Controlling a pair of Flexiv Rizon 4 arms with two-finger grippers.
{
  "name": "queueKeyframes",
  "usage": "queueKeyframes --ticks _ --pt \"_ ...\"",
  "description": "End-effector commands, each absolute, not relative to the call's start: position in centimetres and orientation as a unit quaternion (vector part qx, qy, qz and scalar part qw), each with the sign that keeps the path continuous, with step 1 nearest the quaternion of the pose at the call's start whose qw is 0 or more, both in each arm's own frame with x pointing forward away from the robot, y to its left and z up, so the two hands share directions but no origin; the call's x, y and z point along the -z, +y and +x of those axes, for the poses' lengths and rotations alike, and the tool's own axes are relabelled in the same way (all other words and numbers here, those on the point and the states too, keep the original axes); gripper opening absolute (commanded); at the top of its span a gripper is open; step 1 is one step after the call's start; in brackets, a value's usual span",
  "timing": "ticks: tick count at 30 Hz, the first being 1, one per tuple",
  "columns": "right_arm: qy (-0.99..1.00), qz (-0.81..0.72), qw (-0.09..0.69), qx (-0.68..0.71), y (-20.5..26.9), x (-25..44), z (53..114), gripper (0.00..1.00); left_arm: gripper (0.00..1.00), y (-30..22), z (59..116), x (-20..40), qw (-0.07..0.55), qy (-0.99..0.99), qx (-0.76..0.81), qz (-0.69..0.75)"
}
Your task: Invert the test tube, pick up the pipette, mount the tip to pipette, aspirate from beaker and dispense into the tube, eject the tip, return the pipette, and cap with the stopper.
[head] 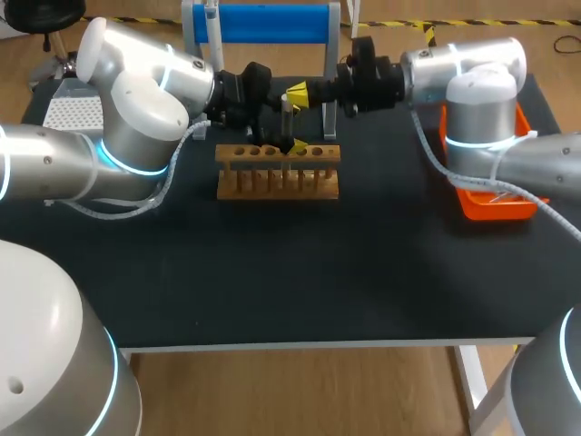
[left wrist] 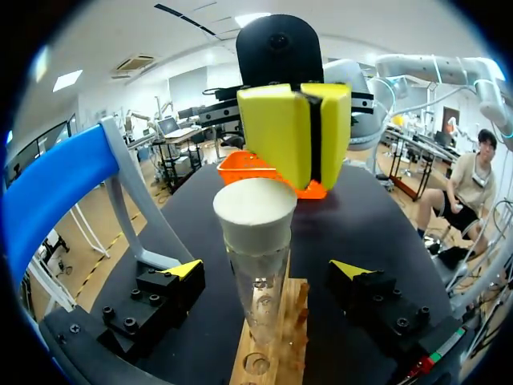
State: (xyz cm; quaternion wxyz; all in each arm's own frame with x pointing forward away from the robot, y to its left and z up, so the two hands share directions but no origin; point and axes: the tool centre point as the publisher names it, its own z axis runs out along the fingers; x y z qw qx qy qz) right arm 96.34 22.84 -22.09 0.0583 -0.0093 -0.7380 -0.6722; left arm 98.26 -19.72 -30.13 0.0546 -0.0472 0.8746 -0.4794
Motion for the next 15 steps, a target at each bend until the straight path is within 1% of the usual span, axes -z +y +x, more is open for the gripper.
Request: queueKeyframes --ticks 1,8,15 --pt "-0.738 -0.013 0.061 0.672 22.78 22.88 96.51 0.0 1.0 -19.71 98.26 30.07 0.053 0.875 0.479 -0.048" --pt "-0.742 -0.021 0.065 0.667 22.63 23.82 96.48 0.0 1.0 -19.71 98.26 30.07 0.053 0.875 0.479 -0.048" --pt "-0.738 -0.02 0.061 0.672 22.51 23.36 96.63 0.0 1.0 -19.71 98.26 30.07 0.053 0.875 0.479 -0.048"
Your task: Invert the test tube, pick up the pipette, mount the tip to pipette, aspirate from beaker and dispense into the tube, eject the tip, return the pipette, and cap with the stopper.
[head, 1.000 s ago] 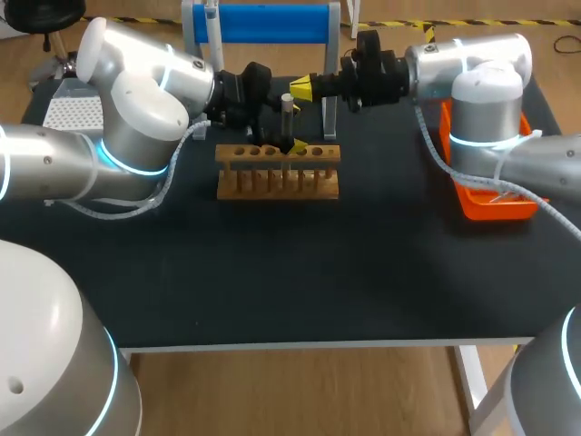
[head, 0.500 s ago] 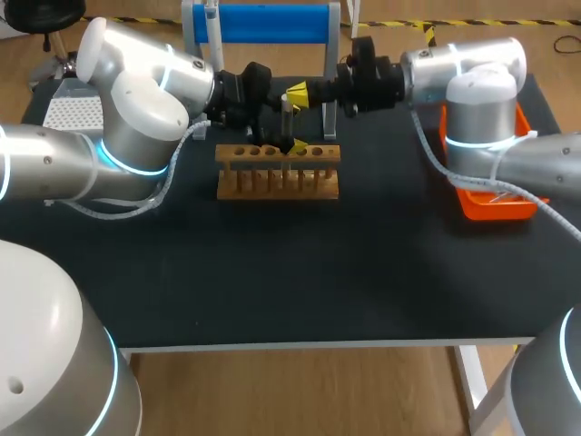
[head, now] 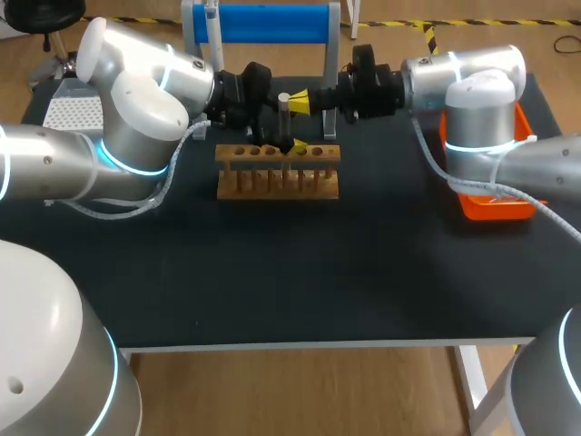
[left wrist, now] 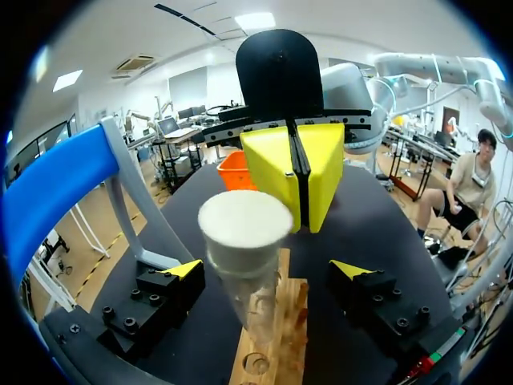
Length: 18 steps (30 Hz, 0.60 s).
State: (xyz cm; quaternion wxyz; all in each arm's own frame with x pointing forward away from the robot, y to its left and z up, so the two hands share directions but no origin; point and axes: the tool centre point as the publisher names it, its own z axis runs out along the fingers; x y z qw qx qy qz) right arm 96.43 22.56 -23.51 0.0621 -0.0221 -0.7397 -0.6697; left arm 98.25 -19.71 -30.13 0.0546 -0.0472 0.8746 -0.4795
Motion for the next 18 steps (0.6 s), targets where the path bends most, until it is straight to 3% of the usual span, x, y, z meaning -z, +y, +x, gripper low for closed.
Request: queueKeyframes --ticks 1,18 --pt "-0.737 -0.02 0.06 0.673 22.5 23.2 96.7 0.0 1.0 -19.7 98.3 30.1 0.053 0.875 0.479 -0.048" --pt "-0.73 -0.008 0.042 0.682 21.9 21.3 97.0 0.0 1.0 -19.7 98.3 30.1 0.053 0.875 0.479 -0.048"
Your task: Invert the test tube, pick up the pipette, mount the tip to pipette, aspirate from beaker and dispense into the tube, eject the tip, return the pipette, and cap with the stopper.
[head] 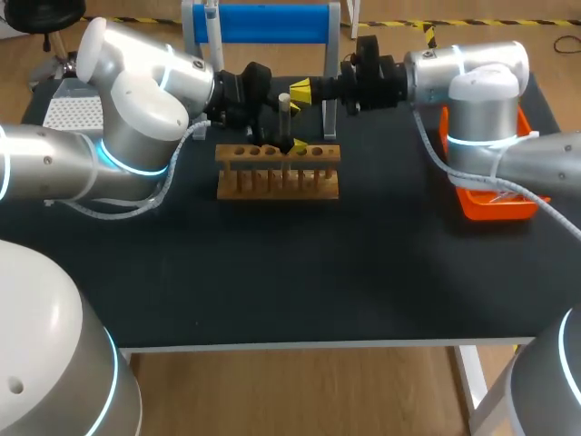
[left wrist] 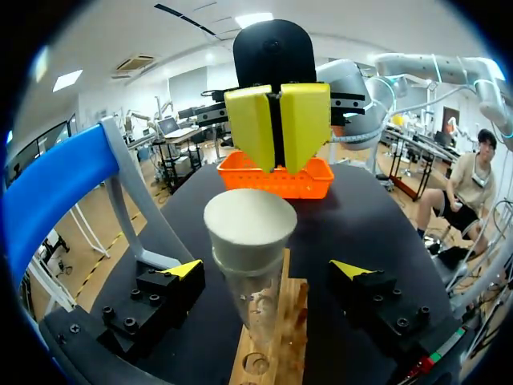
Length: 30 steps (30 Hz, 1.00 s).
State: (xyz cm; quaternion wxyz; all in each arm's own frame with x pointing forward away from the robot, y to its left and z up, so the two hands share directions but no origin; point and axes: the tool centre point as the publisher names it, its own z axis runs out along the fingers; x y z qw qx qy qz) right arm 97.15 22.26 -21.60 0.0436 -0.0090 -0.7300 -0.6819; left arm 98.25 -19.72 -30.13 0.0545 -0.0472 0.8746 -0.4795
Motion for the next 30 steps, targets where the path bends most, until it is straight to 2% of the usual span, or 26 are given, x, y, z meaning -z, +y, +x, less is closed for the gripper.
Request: queueKeyframes --ticks 1,4,5,7,8,26,30 --pt "-0.729 -0.007 0.039 0.683 21.7 21.1 97.0 0.0 1.0 -19.7 98.3 30.1 0.053 0.875 0.479 -0.048" --pt "-0.73 0.001 0.032 0.683 21.2 20.6 96.9 0.0 1.0 -19.7 98.3 30.1 0.053 0.875 0.479 -0.048" --pt "-0.732 0.002 0.027 0.681 21.0 20.4 96.8 0.06 1.0 -19.7 98.3 30.1 0.053 0.875 0.479 -0.048" --pt "-0.735 0.0 0.019 0.678 20.3 20.2 96.8 0.64 1.0 -19.7 98.3 30.1 0.053 0.875 0.479 -0.048" --pt "-0.737 0.0 0.014 0.676 19.9 20.0 96.7 1.0 1.0 -19.7 98.3 30.1 0.053 0.875 0.479 -0.048" --pt "-0.799 -0.028 -0.052 0.598 10.8 21.5 95.2 1.0 1.0 -19.7 98.3 30.1 0.053 0.875 0.479 -0.048" --pt "-0.806 -0.034 -0.056 0.588 10.0 22.0 94.9 1.0 1.0 -19.7 98.3 30.1 0.053 0.875 0.479 -0.048"
